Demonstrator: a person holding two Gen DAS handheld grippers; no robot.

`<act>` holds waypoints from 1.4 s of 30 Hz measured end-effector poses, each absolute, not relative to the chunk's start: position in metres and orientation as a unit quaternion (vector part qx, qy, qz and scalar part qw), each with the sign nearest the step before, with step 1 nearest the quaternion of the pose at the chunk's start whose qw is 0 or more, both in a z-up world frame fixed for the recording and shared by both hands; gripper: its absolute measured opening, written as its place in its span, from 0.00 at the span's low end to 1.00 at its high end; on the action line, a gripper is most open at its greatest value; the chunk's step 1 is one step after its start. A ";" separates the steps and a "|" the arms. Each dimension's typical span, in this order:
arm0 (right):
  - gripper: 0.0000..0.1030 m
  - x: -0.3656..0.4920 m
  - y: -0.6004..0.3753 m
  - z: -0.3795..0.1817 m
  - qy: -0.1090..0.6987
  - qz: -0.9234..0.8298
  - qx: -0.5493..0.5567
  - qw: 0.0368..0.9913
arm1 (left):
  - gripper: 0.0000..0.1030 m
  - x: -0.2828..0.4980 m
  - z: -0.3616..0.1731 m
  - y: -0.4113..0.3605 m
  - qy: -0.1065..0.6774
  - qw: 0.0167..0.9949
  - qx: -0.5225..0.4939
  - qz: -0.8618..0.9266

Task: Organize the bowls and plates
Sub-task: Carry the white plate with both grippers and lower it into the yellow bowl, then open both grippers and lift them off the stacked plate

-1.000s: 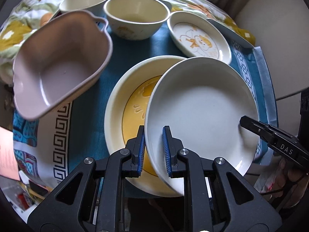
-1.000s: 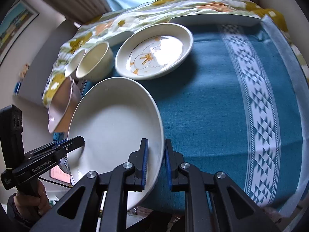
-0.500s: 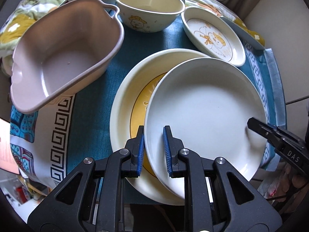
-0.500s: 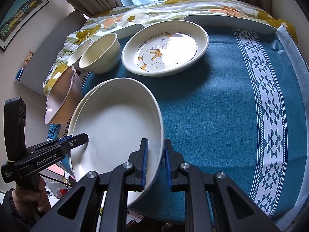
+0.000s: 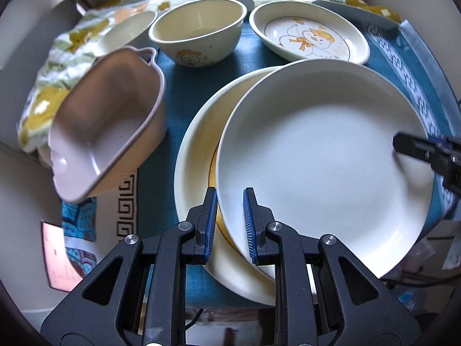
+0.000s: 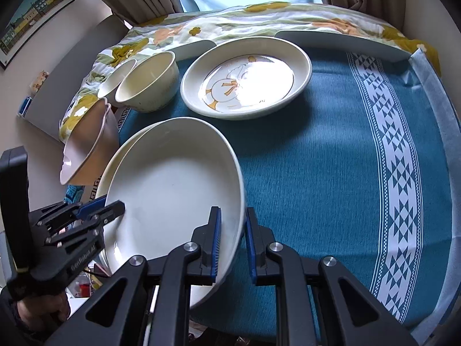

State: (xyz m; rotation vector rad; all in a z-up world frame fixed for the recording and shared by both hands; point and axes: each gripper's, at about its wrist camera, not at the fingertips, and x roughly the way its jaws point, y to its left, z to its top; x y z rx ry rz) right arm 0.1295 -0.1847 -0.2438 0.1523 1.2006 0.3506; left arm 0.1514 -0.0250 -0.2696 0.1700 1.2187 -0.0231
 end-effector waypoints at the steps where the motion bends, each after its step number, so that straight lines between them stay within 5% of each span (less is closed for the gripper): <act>1: 0.14 0.130 -0.183 -0.244 0.560 0.163 0.067 0.810 | 0.16 0.148 -0.269 -0.024 0.569 0.817 0.088 -0.009; 20: 0.14 0.130 -0.169 -0.244 0.551 0.153 0.004 0.820 | 0.16 0.142 -0.265 -0.026 0.537 0.825 0.171 0.036; 30: 0.14 0.131 -0.170 -0.242 0.558 0.150 0.021 0.816 | 0.16 0.147 -0.258 -0.015 0.546 0.826 0.138 0.016; 35: 0.14 0.135 -0.182 -0.210 0.540 0.161 0.064 0.824 | 0.18 0.151 -0.213 -0.007 0.525 0.846 0.097 0.000; 37: 0.15 0.140 -0.187 -0.192 0.530 0.166 0.075 0.828 | 0.33 0.157 -0.190 -0.004 0.508 0.858 0.075 -0.009; 38: 0.15 0.144 -0.190 -0.182 0.523 0.172 0.078 0.831 | 0.68 0.162 -0.176 -0.002 0.494 0.867 0.062 -0.012; 39: 0.19 0.146 -0.192 -0.175 0.516 0.173 0.080 0.835 | 1.00 0.165 -0.167 -0.002 0.480 0.875 0.054 -0.012; 40: 0.27 0.148 -0.194 -0.167 0.509 0.172 0.080 0.840 | 1.00 0.167 -0.156 -0.001 0.458 0.888 0.044 -0.015; 42: 0.98 0.154 -0.201 -0.153 0.493 0.170 0.083 0.849 | 1.00 0.176 -0.139 -0.003 0.437 0.898 0.021 -0.039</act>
